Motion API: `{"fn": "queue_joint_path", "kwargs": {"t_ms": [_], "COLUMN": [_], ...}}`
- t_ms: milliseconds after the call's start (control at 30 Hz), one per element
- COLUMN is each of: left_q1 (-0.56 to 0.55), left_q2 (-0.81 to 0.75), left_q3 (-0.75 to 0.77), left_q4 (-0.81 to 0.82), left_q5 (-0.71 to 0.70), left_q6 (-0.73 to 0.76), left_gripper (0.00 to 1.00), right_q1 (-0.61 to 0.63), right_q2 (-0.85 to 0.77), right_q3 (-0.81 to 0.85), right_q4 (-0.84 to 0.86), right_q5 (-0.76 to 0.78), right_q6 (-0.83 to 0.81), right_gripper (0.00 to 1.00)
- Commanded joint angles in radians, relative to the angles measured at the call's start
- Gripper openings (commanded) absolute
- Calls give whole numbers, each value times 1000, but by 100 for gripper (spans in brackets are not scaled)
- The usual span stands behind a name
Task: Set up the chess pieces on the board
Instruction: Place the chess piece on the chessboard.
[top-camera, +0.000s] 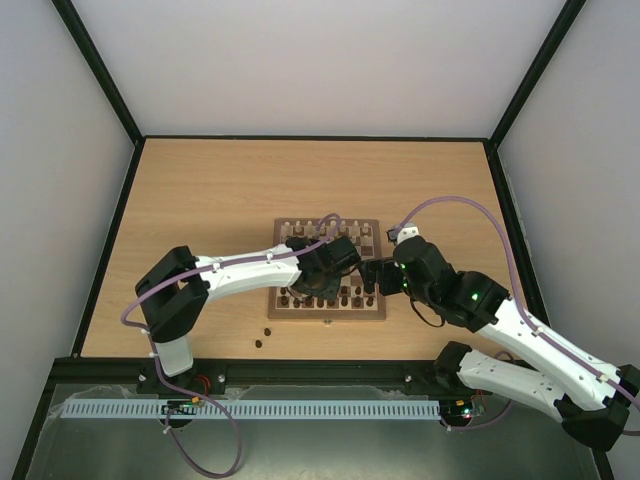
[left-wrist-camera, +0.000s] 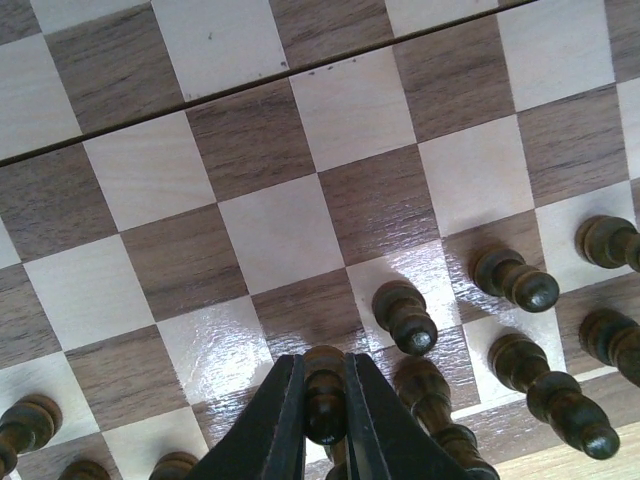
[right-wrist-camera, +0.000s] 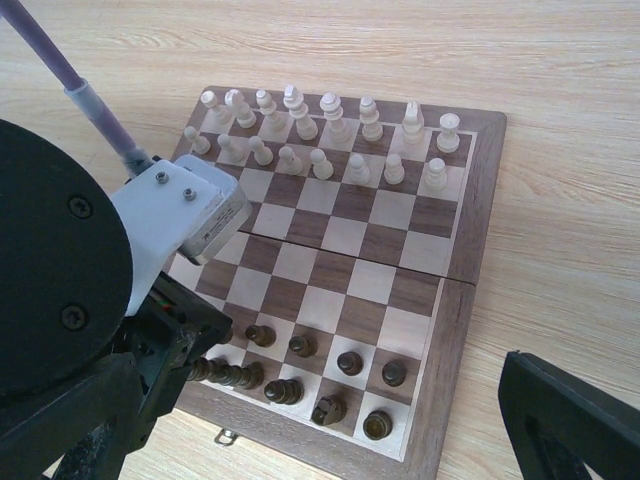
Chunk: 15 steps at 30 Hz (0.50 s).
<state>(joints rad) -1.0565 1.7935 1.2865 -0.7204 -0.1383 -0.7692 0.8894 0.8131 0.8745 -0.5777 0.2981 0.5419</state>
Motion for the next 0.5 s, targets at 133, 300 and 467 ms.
{"fn": "queue_joint_path", "kwargs": {"t_ms": [133, 300, 467], "left_q1": [16, 23, 27], "left_q2": [32, 33, 39], "left_q3": [-23, -35, -34], "left_q4": [25, 35, 44], "left_q5": [1, 3, 3], "left_q6": [7, 7, 12], "left_gripper": [5, 5, 5], "right_q1": [0, -1, -1], "right_q2": [-12, -12, -12], "right_q3": [11, 9, 9], "right_q4": [-8, -7, -5], "right_q5": [-8, -10, -12], "right_q6": [-2, -3, -3], "right_gripper": [99, 99, 99]}}
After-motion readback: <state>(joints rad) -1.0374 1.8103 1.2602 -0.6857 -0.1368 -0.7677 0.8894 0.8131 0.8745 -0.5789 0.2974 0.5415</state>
